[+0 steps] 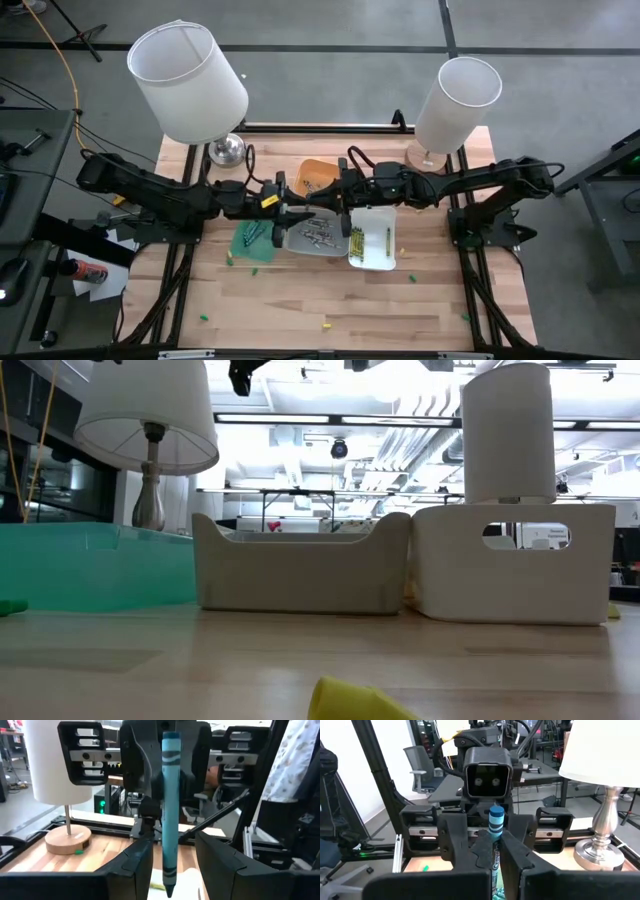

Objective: Sort crayons
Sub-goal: Put the blue crayon into the light blue bin

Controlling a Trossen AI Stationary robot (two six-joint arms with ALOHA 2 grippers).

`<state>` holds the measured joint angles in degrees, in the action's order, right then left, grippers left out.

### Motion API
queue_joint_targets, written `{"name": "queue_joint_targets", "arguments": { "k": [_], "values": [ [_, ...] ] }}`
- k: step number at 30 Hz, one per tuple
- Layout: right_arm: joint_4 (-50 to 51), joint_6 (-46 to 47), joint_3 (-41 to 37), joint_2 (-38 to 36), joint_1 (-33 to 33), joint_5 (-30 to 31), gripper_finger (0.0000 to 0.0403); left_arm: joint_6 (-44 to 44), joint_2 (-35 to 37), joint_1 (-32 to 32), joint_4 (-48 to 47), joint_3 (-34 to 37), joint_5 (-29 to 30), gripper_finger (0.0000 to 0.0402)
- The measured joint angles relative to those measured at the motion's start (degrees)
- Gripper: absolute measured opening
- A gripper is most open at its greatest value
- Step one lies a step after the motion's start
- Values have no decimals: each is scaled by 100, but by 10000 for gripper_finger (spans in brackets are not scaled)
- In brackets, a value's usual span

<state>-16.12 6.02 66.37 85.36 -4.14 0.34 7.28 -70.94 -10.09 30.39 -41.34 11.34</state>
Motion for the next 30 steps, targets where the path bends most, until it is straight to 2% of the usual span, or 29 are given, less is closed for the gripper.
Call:
{"name": "queue_joint_targets", "arguments": {
  "k": [5,11,15,19,24,30],
  "values": [
    [2,13,0,0,0,-4,0,-36,24,63,-59,0,36,103],
    [4,15,0,-1,4,10,1,-5,24,157,-76,0,80,14],
    [28,61,-2,-2,2,4,15,-37,24,157,-171,-2,102,13],
    [4,384,-7,-10,-2,161,49,-46,72,165,-419,-5,138,6],
    [364,424,-7,-349,35,569,118,-46,358,306,-1214,-1,357,4],
    [2262,406,0,-1169,50,1376,197,9,1360,457,-2864,4,806,3]
  ]
}}
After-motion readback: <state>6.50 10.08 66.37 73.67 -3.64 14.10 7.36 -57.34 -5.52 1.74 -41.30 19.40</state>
